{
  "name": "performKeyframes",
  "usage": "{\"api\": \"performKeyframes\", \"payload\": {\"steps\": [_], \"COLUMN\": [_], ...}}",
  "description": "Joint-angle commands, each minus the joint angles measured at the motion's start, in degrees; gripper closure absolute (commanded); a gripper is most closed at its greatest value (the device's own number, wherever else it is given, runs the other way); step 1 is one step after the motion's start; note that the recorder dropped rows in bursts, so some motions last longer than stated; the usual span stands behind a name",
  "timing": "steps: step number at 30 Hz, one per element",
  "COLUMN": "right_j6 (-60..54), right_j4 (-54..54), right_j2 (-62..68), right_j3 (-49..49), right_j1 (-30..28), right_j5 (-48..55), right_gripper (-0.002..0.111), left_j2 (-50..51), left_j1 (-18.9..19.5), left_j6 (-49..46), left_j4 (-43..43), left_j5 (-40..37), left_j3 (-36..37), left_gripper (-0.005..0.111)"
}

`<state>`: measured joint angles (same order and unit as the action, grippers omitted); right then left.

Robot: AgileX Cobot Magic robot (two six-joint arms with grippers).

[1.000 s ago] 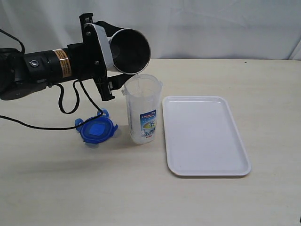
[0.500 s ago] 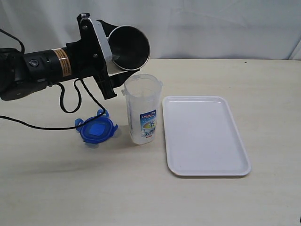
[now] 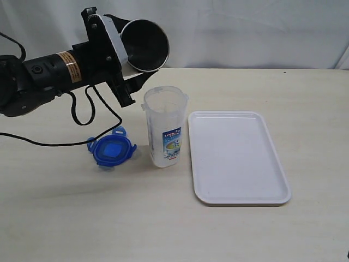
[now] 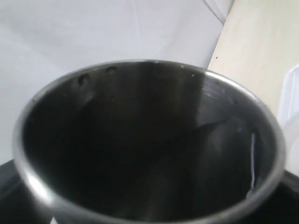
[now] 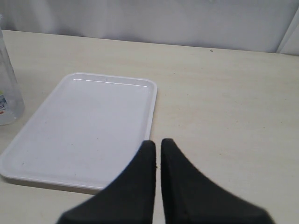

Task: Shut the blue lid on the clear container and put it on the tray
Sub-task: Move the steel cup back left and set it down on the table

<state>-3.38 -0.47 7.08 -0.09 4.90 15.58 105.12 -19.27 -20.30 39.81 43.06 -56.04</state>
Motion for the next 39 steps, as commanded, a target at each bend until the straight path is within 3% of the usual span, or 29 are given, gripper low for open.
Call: {"api": "performKeyframes", "payload": {"steps": [1, 5, 7, 17, 39], "right_j6": [0.2, 0.2, 0.2, 0.2, 0.2], "right_j4": [0.1, 0.1, 0.1, 0.1, 0.1], "right_j2": [0.1, 0.1, 0.1, 0.1, 0.1], "right_j3": [0.1, 0.1, 0.1, 0.1, 0.1], "right_j1": [-0.2, -0.2, -0.2, -0.2, -0.2], "right_j5": [-0.5, -0.5, -0.5, -0.5, -0.5], "right_gripper": [0.104, 0.104, 0.104, 0.104, 0.104], "left_j2": [-0.9, -0.9, -0.8, 7.0, 28.7], "left_j1": [-0.1, 0.2, 0.6, 7.7, 8.6], "left_j6": [9.5, 12.1, 12.9, 35.2, 31.9], "left_j4": [-11.0, -27.4, -31.0, -23.2, -22.6], "left_j5": [0.9, -2.7, -3.5, -3.9, -3.7], "left_j3": [-0.7, -0.7, -0.7, -5.4, -30.9], "left_gripper": [0.107, 0.107, 0.107, 0.107, 0.107]}}
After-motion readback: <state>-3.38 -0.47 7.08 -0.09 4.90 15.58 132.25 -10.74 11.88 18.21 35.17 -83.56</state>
